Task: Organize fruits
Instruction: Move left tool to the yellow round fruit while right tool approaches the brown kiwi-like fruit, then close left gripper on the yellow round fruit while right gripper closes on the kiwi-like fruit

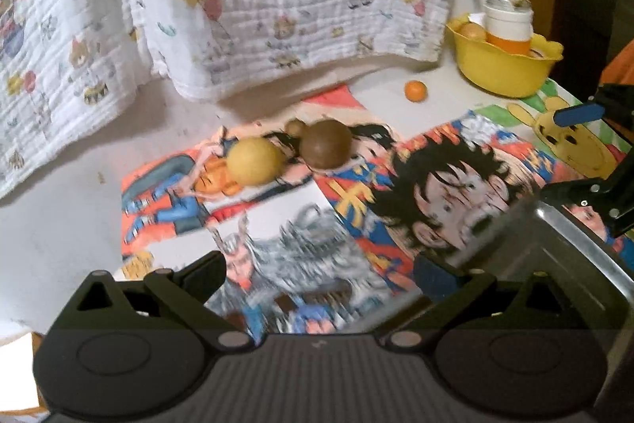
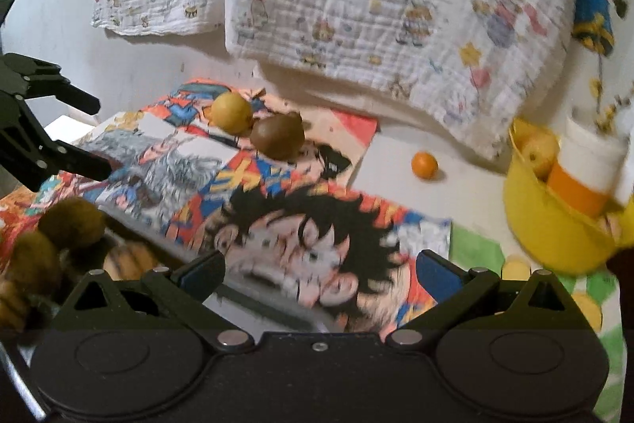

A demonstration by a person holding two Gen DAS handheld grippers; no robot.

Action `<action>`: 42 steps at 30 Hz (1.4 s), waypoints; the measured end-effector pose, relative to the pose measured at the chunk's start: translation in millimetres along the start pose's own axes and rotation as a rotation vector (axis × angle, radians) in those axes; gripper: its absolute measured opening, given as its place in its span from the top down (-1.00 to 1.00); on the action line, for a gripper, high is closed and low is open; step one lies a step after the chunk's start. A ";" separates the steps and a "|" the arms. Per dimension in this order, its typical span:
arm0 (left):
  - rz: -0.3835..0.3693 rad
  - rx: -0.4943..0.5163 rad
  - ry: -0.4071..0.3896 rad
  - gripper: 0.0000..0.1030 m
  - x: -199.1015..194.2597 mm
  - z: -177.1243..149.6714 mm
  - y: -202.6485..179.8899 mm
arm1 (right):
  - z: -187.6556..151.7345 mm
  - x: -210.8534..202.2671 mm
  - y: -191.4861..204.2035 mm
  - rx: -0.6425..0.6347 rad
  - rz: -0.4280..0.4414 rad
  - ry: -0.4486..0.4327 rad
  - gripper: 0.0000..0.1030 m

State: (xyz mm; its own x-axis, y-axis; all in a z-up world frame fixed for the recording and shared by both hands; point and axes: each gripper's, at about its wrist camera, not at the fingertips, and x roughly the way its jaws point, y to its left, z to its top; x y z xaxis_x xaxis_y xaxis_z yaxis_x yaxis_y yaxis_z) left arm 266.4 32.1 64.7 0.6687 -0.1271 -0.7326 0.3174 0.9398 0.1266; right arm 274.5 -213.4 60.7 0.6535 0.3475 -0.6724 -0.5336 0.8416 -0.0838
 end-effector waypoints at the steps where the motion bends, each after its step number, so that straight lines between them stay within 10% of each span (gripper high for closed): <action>1: 0.006 0.000 -0.004 -0.99 3.5 4.0 3.5 | 6.1 3.1 -0.5 -0.008 0.003 -0.003 -0.99; 17: 0.105 0.009 -0.028 -0.99 92.6 34.7 66.4 | 85.7 100.8 26.3 -0.187 0.073 -0.006 -0.99; 42: -0.027 0.201 -0.132 -0.99 157.0 43.0 96.3 | 101.4 211.9 35.9 -0.171 0.114 0.025 -0.63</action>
State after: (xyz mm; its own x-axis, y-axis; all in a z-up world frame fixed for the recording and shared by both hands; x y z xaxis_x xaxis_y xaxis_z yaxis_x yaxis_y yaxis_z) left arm 430.9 89.1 -9.3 0.7357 -0.2044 -0.6457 0.4553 0.8551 0.2480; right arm 448.2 -67.6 -10.2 0.5710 0.4243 -0.7028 -0.6883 0.7140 -0.1282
